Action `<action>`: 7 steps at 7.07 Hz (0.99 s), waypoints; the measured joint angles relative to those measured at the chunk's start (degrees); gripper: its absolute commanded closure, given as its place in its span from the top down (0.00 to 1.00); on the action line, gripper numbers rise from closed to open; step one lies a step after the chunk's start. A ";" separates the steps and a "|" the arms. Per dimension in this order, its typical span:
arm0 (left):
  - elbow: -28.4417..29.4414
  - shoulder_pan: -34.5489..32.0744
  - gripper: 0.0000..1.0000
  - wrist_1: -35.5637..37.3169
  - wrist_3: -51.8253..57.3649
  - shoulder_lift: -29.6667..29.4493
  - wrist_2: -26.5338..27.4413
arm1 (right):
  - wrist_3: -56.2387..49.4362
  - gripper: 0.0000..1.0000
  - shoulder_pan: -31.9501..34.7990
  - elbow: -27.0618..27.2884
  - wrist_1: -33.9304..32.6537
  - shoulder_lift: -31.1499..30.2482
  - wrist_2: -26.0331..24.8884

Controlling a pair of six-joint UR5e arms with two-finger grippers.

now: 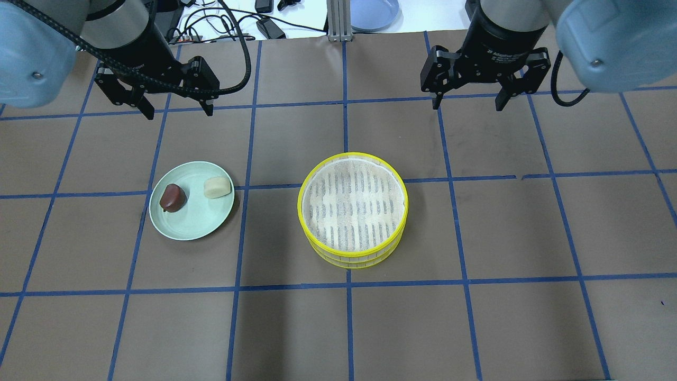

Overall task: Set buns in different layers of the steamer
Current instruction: 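Lower the left gripper to the white bun while the right reaches the steamer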

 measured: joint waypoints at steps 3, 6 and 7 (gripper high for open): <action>-0.08 0.01 1.00 -0.04 0.16 0.14 -0.04 | -0.38 1.00 0.56 -0.01 -0.28 0.25 -0.07; -1.19 0.92 1.00 4.71 4.49 -2.77 0.01 | -0.32 1.00 0.62 0.00 -0.28 0.22 -0.10; -2.56 1.42 1.00 8.83 6.00 -5.35 -0.03 | -0.22 1.00 0.62 0.04 -0.24 0.20 -0.06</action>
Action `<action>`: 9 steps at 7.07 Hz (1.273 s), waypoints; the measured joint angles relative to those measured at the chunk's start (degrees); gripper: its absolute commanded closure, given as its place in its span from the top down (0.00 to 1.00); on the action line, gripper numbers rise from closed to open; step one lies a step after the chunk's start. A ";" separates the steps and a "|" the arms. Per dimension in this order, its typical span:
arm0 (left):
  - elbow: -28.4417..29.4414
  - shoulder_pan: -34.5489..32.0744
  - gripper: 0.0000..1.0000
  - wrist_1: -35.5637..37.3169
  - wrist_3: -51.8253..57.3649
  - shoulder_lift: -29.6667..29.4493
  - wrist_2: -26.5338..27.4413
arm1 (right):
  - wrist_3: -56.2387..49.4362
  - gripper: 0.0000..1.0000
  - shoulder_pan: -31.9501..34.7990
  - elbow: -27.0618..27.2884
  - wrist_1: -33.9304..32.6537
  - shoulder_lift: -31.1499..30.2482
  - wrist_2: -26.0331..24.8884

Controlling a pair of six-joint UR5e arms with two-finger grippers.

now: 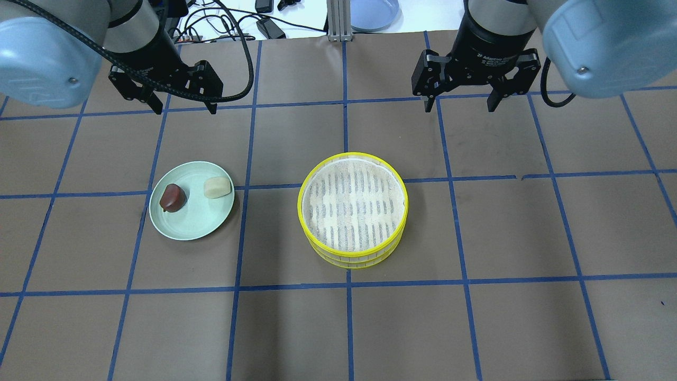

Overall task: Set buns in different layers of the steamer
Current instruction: 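Lower the left gripper to the white bun while the right reaches the steamer, then grasp the white bun with the left gripper while the right grips the top tier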

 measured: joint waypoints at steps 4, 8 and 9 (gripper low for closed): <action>-8.35 3.17 1.00 12.92 1.08 -12.14 -1.38 | 0.33 1.00 0.17 4.60 0.70 0.13 0.25; -11.35 6.35 0.92 9.44 0.45 -16.59 -4.50 | 0.52 1.00 3.58 12.26 -5.44 10.86 0.95; -11.60 6.44 0.47 9.25 0.37 -16.89 -6.52 | 0.53 0.99 4.32 12.49 -7.07 12.95 1.01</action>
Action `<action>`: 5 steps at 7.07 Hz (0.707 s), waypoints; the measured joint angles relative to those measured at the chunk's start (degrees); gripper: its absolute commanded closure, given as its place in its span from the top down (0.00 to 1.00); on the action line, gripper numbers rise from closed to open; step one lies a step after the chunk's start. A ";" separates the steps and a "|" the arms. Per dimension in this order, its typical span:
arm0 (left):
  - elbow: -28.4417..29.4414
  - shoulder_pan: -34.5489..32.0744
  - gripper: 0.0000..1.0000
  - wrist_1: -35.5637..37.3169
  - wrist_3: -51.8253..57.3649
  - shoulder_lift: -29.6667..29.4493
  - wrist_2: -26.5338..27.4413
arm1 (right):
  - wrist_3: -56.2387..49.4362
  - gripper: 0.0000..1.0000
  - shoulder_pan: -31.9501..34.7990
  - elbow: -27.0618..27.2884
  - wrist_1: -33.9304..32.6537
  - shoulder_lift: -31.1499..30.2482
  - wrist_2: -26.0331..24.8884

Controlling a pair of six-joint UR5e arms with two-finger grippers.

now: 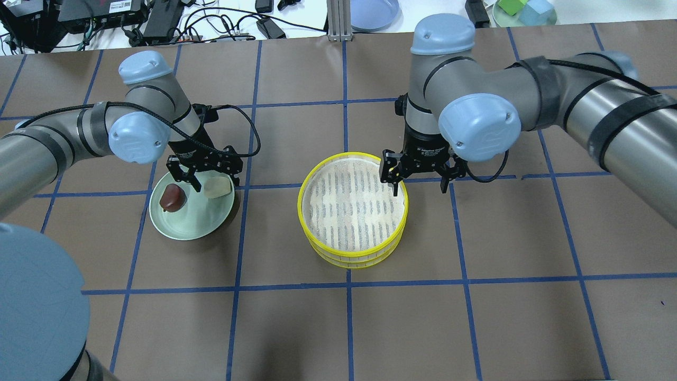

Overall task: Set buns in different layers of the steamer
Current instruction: 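Grasp the white bun with the left gripper while the right grips the top tier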

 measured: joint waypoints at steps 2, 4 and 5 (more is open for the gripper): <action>-0.14 0.10 0.15 0.33 0.66 -0.26 -1.01 | -0.06 0.45 0.51 0.15 -1.32 1.82 0.04; 0.09 0.20 0.00 1.63 2.26 -0.32 -0.91 | -0.18 0.12 0.54 0.18 -1.51 2.48 0.11; 0.25 0.25 0.00 2.41 2.72 -0.31 -0.82 | -0.33 0.12 0.51 0.15 -1.50 2.47 0.12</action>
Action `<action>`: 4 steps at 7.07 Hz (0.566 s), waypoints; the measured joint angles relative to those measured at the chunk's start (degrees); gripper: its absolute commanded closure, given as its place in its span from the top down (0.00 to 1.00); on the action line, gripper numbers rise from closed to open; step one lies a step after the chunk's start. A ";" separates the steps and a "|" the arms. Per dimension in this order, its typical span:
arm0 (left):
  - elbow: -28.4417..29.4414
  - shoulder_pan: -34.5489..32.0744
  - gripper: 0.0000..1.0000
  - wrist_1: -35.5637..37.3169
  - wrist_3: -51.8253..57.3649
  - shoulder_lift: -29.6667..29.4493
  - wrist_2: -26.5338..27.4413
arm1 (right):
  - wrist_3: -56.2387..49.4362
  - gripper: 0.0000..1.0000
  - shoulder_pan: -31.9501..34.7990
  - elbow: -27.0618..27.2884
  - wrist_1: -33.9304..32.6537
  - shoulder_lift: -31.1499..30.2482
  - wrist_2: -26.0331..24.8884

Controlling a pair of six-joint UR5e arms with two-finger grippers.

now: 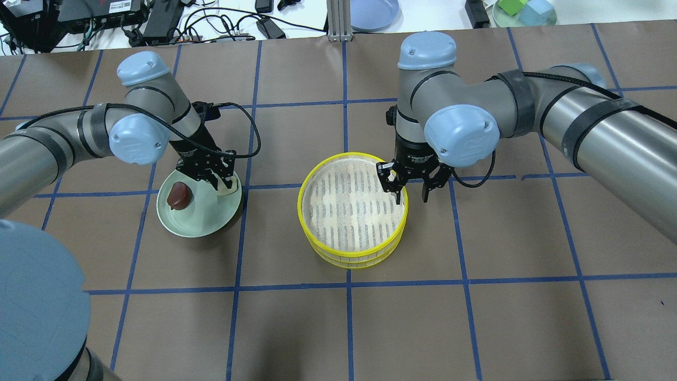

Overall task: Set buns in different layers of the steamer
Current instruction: 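Grasp the white bun with the left gripper while the right grips the top tier, then lift the top tier aside with the right gripper while the left places the bun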

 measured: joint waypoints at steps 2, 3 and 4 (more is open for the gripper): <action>0.23 0.72 0.00 0.56 1.57 0.25 0.09 | -0.22 0.12 -0.06 -0.30 -0.03 -0.27 -0.19; 0.31 1.74 0.00 0.52 2.43 0.77 0.06 | -0.51 0.14 -0.26 -0.95 0.00 -0.70 -0.69; 0.45 2.92 0.00 0.24 3.15 1.62 -0.04 | -1.04 0.14 -0.72 -2.32 0.30 -1.49 -1.24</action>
